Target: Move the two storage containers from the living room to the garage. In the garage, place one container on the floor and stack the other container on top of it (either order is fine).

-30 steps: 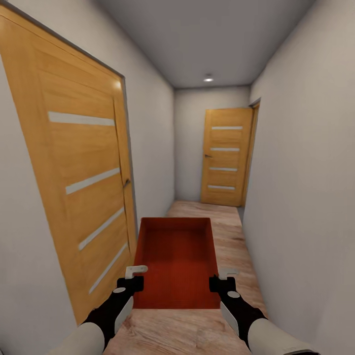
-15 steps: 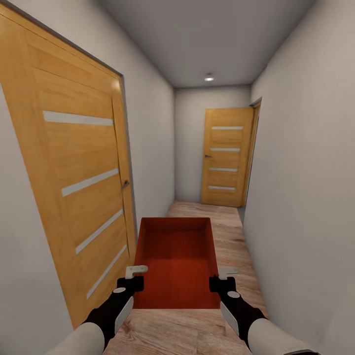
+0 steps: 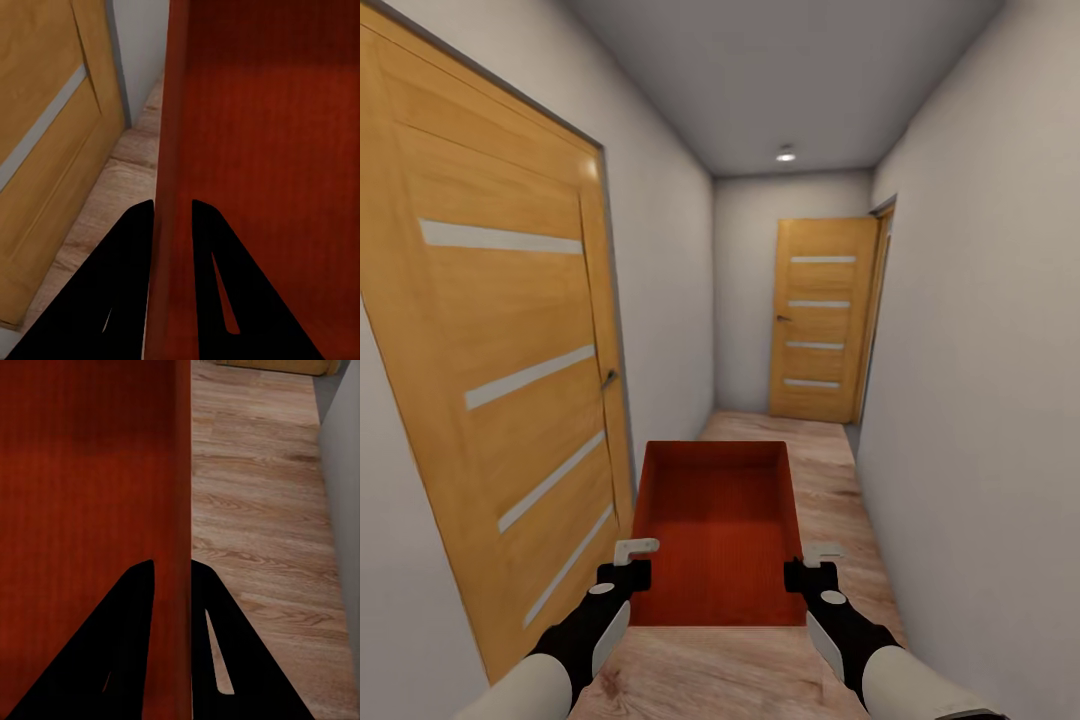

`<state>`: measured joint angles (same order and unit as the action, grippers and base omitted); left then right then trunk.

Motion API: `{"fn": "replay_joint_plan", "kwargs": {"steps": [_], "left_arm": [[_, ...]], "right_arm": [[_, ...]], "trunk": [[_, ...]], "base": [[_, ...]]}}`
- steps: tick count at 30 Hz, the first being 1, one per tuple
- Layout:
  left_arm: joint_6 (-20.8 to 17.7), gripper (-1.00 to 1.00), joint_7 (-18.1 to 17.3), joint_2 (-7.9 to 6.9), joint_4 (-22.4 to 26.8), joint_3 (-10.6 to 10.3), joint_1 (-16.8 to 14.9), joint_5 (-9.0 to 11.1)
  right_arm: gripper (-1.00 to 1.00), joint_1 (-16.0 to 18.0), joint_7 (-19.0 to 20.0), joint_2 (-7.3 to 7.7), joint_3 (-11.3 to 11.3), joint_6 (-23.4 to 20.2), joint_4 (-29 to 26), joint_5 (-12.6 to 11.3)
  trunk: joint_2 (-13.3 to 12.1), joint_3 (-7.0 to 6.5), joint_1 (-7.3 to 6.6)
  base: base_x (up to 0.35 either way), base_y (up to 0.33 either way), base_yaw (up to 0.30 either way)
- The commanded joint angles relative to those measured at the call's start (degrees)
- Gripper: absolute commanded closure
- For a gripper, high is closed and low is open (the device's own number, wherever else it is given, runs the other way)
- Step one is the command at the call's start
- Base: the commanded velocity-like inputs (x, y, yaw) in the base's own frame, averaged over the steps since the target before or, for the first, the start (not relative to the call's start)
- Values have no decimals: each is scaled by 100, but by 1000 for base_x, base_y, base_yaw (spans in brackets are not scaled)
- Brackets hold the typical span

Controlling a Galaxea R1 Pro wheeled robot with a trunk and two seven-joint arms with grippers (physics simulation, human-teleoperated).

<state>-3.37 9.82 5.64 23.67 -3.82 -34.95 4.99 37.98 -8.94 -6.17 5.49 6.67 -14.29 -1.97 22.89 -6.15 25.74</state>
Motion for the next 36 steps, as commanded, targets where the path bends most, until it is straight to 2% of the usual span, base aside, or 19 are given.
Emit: {"fn": "replay_joint_plan", "kwargs": {"steps": [1, 7, 8, 15, 23, 36], "left_arm": [[-41, 100, 195, -2, 140, 414, -3, 126], [-49, 100, 193, -2, 138, 417, -3, 127], [-50, 100, 37, -12, 18, -39, -3, 70], [-20, 100, 43, -28, 24, -29, -3, 74], [65, 100, 46, -53, -55, -139, -3, 268], [56, 100, 46, -71, -47, -194, -3, 328]], "right_arm": [[100, -1, -55, 2, -22, 19, 14, -40], [100, -1, -55, 2, -21, 19, 14, -40], [100, 1, -25, 9, 79, -21, 21, 11], [100, 3, -28, -20, 14, -43, 19, 45], [100, 1, -28, -42, -69, -43, 15, 181], [100, 1, -28, -50, -173, -43, 14, 293]], "trunk": [[4, 3, 5], [4, 3, 5], [4, 3, 5], [4, 3, 5], [4, 3, 5], [4, 3, 5]], "base": [[320, 0, 0], [321, 0, 0], [0, 0, 0], [0, 0, 0], [42, 0, 0], [291, 0, 0]]}}
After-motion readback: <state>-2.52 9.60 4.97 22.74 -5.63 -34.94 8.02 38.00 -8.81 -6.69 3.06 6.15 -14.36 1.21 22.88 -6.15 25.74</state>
